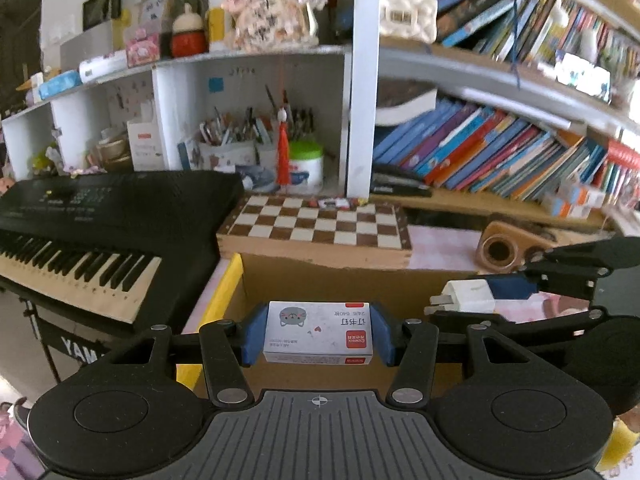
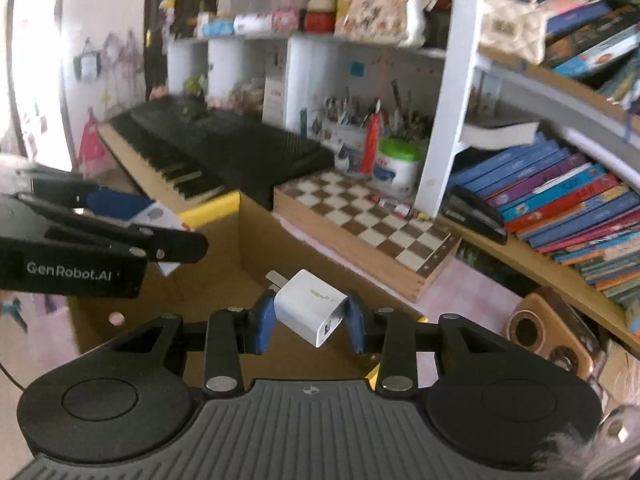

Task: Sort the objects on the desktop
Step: 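Lower both tools into the yellow box and open them to drop the items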

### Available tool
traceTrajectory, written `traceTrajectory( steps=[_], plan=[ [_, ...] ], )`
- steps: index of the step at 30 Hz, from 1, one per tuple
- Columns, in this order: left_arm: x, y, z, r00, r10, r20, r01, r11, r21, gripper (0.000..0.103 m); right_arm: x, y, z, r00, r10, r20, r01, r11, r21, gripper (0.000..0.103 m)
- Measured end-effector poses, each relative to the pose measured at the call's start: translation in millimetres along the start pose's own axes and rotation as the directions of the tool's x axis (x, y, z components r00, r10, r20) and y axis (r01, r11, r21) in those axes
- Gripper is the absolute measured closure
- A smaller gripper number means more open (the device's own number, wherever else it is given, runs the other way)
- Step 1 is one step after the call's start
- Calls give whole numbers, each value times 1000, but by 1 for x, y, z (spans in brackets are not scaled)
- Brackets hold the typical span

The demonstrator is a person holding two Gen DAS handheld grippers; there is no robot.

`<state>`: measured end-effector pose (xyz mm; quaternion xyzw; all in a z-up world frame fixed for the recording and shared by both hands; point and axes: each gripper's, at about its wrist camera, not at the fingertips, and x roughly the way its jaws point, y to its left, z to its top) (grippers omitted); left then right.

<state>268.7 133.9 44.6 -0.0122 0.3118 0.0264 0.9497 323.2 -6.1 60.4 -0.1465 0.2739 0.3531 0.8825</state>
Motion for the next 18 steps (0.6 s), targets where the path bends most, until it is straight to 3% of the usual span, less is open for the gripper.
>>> traceTrajectory(
  steps=[6, 12, 18],
  plan=[
    [43, -5, 2, 994, -12, -110, 14, 1000, 16, 51, 45, -3, -1, 993, 36, -116, -51, 991, -127, 68],
    [81, -3, -6, 970, -8, -244, 14, 1000, 23, 51, 83, -5, -7, 974, 47, -221, -99, 968, -231, 68],
    [100, -2, -5, 946, 17, -324, -5, 999, 37, 51, 110, -2, -15, 937, 66, -343, -178, 935, -306, 68]
  ],
)
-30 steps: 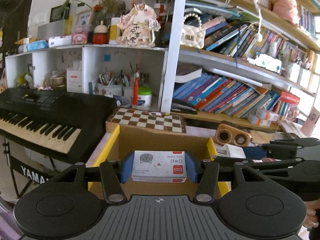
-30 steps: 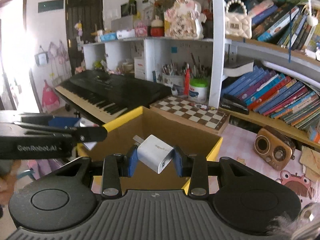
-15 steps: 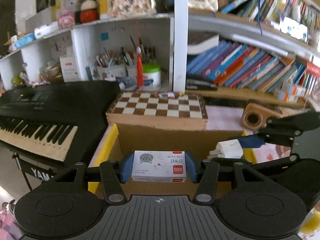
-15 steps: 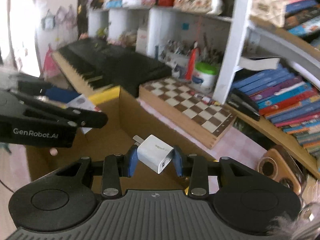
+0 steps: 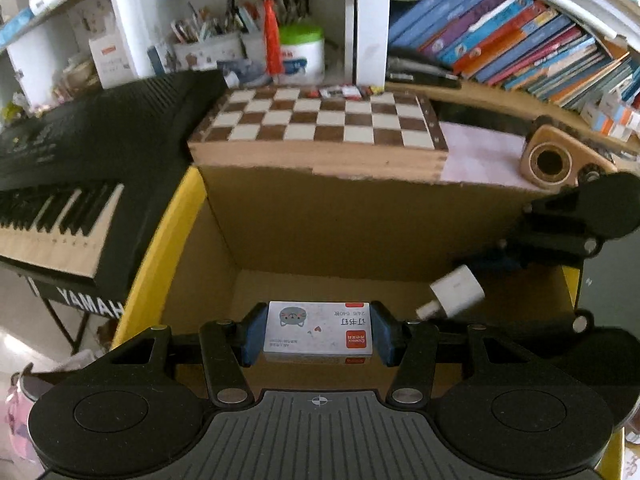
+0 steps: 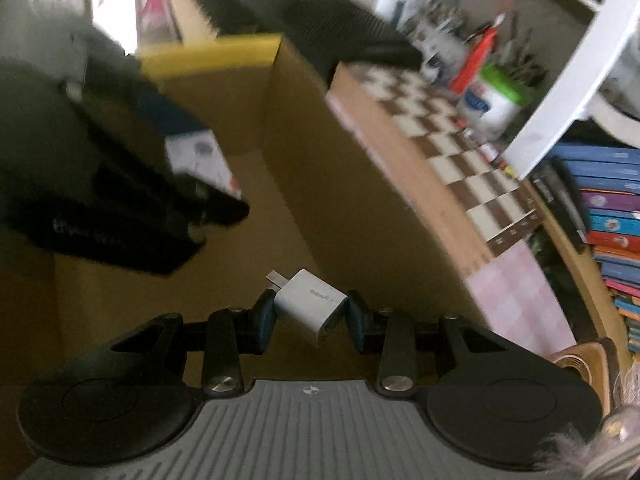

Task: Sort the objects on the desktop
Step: 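Lower both tools into the yellow box and open them to drop the items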

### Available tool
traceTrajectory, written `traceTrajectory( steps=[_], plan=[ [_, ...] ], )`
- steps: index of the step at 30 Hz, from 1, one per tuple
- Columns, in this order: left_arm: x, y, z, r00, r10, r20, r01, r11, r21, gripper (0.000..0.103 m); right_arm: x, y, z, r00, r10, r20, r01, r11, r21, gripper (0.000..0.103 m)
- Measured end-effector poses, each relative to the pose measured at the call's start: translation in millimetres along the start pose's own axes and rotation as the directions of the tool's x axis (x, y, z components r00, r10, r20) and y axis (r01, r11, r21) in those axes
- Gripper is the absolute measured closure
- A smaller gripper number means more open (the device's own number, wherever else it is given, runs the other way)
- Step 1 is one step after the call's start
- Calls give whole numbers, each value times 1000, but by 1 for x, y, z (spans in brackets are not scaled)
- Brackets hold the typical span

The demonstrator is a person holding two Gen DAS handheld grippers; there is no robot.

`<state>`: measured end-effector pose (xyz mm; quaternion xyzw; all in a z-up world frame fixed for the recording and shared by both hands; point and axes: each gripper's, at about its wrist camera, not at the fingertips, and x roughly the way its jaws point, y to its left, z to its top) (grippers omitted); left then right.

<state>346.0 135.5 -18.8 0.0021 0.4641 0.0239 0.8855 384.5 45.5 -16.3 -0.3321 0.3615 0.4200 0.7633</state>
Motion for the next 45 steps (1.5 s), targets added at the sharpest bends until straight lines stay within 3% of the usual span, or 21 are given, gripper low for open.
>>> traceTrajectory(
  steps=[15, 20, 31, 33, 35, 37, 45],
  plan=[
    [16, -5, 0, 993, 4, -114, -1, 1000, 24, 51, 8, 3, 6, 999, 5, -35, -10, 991, -132, 68],
    [21, -6, 0, 988, -27, -152, 23, 999, -28, 51, 10, 3, 7, 999, 5, -40, -12, 985, -171, 68],
    [18, -5, -6, 986, -59, -157, 41, 992, -118, 49, 13, 4, 8, 1000, 12, -28, -19, 963, -270, 69],
    [18, -1, -4, 988, -55, -142, 33, 988, -149, 48, 14, 6, 10, 999, 6, -40, -16, 962, -271, 66],
    [14, 4, -4, 991, -61, -117, 39, 983, -182, 28, 14, 8, 10, 999, -4, -54, -10, 962, -271, 59],
    [6, 6, -5, 996, -55, -75, 39, 980, -196, 19, 11, 9, 11, 999, -8, -48, -5, 967, -256, 37],
    [-44, 14, 0, 989, -63, 131, 92, 970, -226, 15, -36, 6, 13, 996, -47, 77, 56, 992, -116, 35]
  ],
)
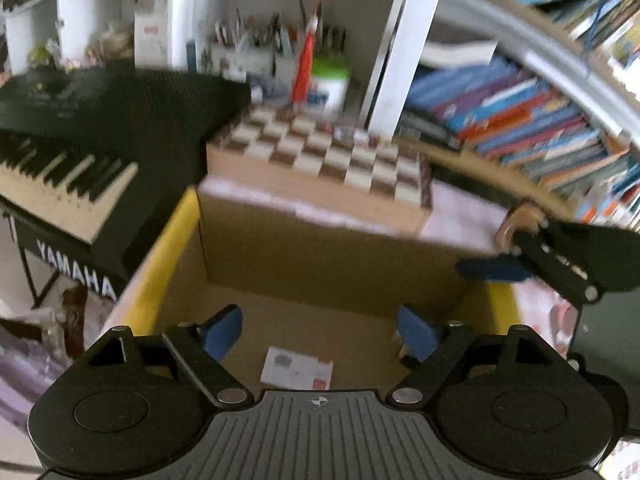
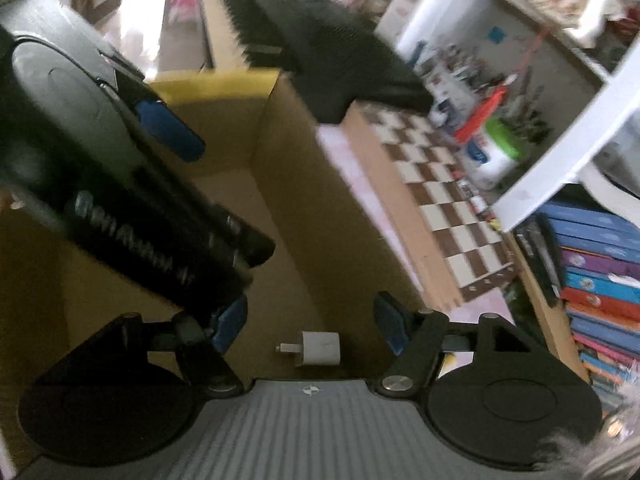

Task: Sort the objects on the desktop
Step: 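Lower both tools into the yellow box and open them to drop the items, then withdraw both tools from the yellow box back over the table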

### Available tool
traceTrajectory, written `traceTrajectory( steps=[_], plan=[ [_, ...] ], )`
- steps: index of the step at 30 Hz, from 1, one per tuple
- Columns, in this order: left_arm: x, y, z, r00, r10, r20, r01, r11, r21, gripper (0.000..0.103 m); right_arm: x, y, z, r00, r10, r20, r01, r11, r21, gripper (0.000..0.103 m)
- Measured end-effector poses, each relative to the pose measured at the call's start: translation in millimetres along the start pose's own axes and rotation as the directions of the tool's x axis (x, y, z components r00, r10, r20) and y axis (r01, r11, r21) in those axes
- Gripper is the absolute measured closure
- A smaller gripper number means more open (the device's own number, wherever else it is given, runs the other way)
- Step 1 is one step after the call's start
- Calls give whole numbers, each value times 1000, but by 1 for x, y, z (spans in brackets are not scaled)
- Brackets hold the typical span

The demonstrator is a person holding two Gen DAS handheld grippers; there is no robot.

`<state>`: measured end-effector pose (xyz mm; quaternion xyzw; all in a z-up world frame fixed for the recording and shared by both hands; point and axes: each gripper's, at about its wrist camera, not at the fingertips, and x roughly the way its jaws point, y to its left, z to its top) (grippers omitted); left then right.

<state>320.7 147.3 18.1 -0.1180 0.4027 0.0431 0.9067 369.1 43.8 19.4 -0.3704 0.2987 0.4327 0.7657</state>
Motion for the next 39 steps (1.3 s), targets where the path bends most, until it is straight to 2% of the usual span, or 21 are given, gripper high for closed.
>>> traceTrajectory(
  steps=[4, 8, 13, 18, 23, 27, 35, 39],
  plan=[
    [-31, 0, 1, 996, -12, 88, 10, 1000, 22, 15, -32, 1, -4, 996, -70, 60, 66, 995, 71, 35],
    [-63, 3, -4, 986, -19, 168, 14, 999, 33, 9, -67, 3, -15, 982, -138, 126, 113, 976, 185, 30],
    [-104, 7, -18, 963, -2, 271, -14, 998, 57, 8, -117, 14, -31, 943, -254, 213, 179, 930, 320, 25],
    [-143, 9, -43, 936, 19, 350, -41, 998, 55, 5, -163, 30, -53, 897, -371, 241, 225, 851, 475, 23],
    [-176, 8, -73, 920, -16, 392, -18, 996, 83, 5, -204, 58, -78, 848, -471, 243, 263, 773, 578, 21],
    [-198, 5, -100, 910, -34, 414, -17, 993, 119, 5, -232, 84, -100, 823, -518, 233, 276, 722, 634, 21],
    [-225, 0, -155, 901, -55, 430, -19, 986, 167, 4, -263, 148, -137, 788, -593, 168, 339, 645, 685, 19],
    [-230, -5, -183, 906, -51, 420, -32, 981, 189, 4, -267, 176, -157, 775, -622, 116, 361, 585, 726, 19]
  ],
)
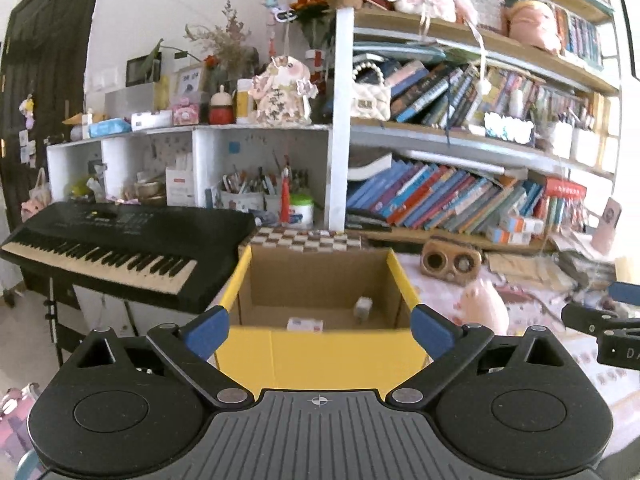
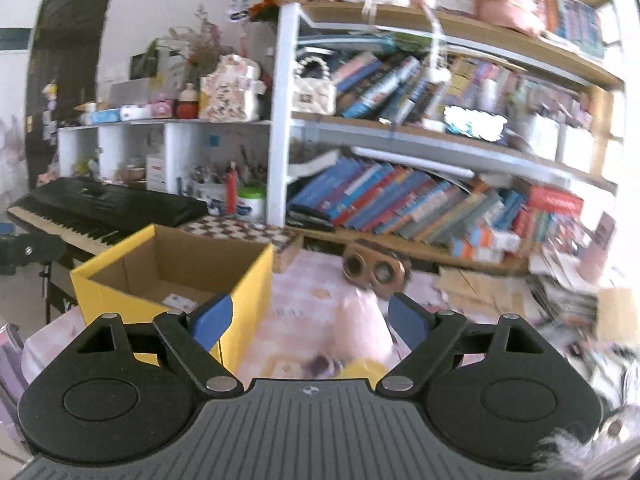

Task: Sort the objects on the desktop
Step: 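Withdraw both tools from the yellow box back over the table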

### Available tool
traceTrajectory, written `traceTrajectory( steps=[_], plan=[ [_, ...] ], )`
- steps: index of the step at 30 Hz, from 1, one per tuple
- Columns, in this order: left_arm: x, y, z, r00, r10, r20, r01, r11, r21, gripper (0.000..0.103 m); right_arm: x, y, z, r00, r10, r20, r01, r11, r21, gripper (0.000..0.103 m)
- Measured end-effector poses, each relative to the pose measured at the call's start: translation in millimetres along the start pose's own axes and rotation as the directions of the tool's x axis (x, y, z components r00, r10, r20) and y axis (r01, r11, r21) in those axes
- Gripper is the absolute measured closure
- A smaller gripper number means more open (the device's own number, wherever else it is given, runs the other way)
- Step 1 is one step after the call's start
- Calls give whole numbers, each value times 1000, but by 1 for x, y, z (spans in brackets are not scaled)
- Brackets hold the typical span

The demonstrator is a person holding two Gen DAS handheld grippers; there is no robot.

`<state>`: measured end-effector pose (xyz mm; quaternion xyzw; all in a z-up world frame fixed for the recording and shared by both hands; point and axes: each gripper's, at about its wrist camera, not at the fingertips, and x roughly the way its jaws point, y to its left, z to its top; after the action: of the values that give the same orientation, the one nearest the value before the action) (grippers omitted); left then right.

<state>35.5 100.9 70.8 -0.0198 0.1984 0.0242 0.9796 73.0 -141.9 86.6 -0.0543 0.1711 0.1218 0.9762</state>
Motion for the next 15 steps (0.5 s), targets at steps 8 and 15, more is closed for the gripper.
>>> traceTrajectory(
  steps=[8, 15],
  plan=[
    [-18, -18, -39, 998, -13, -67, 16, 999, 44, 4, -27, 10, -50, 995, -61, -77, 64, 997, 38, 19],
    [-23, -31, -63, 991, -44, -126, 56, 994, 91, 4, -41, 16, -83, 984, -78, -162, 87, 995, 46, 19]
  ],
)
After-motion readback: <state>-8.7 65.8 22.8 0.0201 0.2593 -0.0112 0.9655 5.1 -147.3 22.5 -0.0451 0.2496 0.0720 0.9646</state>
